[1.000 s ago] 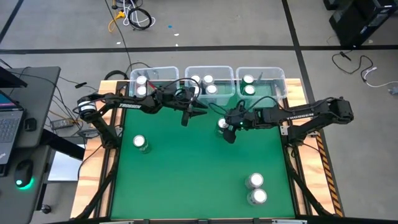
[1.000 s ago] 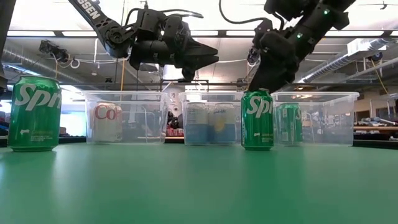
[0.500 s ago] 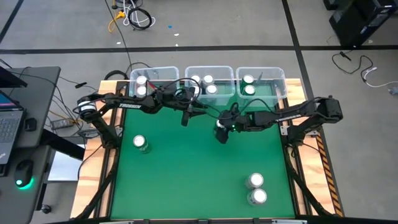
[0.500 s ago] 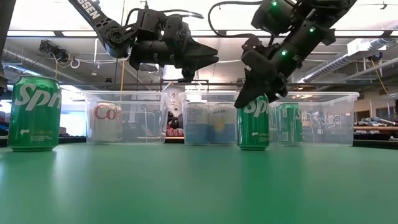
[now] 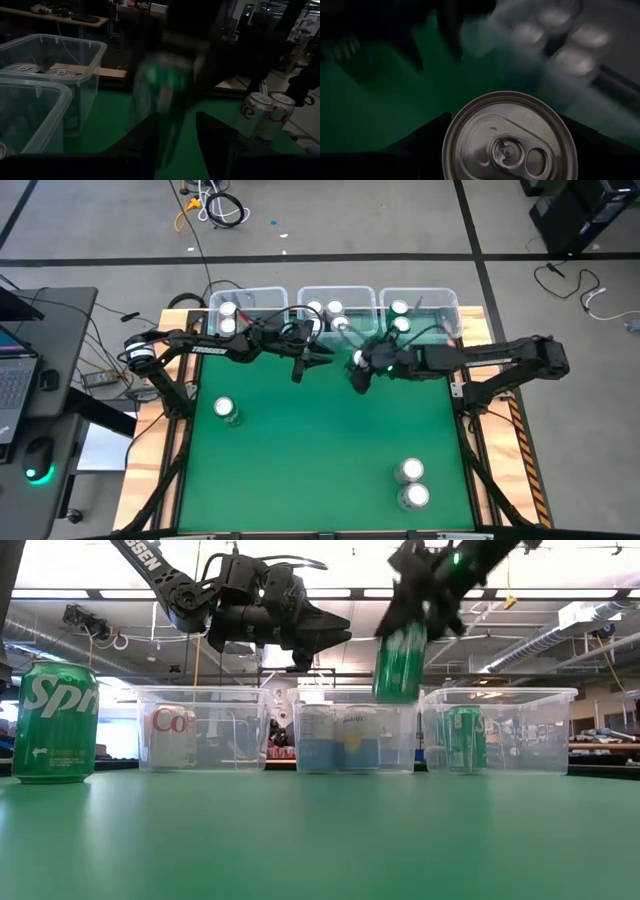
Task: Sort soda cans
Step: Put the top green soda can into the right transparent bin
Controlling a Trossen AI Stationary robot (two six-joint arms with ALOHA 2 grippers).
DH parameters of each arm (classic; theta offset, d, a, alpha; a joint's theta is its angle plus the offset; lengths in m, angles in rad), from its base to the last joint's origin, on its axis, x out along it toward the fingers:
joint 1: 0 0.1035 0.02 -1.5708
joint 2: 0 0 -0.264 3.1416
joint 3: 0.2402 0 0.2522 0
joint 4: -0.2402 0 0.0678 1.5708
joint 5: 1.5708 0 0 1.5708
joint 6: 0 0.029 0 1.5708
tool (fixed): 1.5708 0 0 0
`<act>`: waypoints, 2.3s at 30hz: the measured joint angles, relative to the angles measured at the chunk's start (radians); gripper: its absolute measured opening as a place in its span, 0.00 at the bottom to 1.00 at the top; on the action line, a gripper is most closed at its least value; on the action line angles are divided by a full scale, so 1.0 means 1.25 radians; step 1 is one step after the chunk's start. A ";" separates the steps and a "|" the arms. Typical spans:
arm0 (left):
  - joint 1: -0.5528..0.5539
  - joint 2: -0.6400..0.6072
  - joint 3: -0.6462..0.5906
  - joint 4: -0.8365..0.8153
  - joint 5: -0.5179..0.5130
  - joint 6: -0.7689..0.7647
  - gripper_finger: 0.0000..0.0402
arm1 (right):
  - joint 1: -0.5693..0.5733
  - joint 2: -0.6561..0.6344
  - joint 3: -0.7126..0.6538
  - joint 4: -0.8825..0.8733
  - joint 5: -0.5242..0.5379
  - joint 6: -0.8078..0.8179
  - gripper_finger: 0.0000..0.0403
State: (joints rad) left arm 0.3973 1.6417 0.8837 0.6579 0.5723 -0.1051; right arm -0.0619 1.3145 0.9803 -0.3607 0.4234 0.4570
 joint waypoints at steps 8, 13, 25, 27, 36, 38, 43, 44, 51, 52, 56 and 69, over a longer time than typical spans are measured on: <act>0.000 0.000 0.000 0.000 -0.001 0.000 0.33 | -0.123 -0.117 0.121 -0.193 0.110 0.009 0.72; 0.000 0.000 0.000 0.000 -0.001 0.000 0.33 | -0.255 -0.179 0.117 -0.255 0.135 0.003 0.72; 0.000 0.000 0.000 0.001 -0.003 0.018 0.33 | -0.545 -0.190 0.009 -0.241 0.131 0.004 0.72; 0.000 0.000 0.000 0.001 -0.003 0.018 0.33 | -0.580 -0.190 -0.027 -0.196 0.126 0.008 0.72; 0.000 0.000 0.000 0.001 -0.003 0.018 0.33 | -0.664 -0.190 -0.203 0.067 0.085 -0.014 0.72; 0.000 0.000 0.000 0.001 -0.003 0.018 0.33 | -0.664 -0.189 -0.213 0.085 0.085 -0.013 0.72; 0.000 0.000 0.000 0.001 -0.005 0.018 0.33 | -0.664 -0.170 -0.214 0.088 0.081 -0.005 0.72; 0.000 0.000 0.000 0.001 -0.006 0.018 0.33 | -0.664 -0.163 -0.214 0.089 0.071 -0.006 0.72; 0.000 0.000 0.000 0.002 -0.012 0.018 0.33 | -0.673 -0.101 -0.179 0.115 0.049 -0.025 0.72; 0.000 0.000 0.000 0.002 -0.016 0.018 0.33 | -0.676 -0.090 -0.172 0.113 0.049 -0.025 0.72; 0.000 0.000 0.000 0.002 -0.018 0.018 0.33 | -0.687 -0.035 -0.161 0.091 0.045 -0.027 0.72; 0.000 0.000 0.000 0.001 -0.018 0.018 0.33 | -0.742 0.088 -0.159 0.119 0.014 -0.003 0.72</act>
State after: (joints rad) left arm 0.3973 1.6417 0.8833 0.6594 0.5500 -0.0822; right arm -0.9888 1.4243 0.7811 -0.2114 0.4404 0.4533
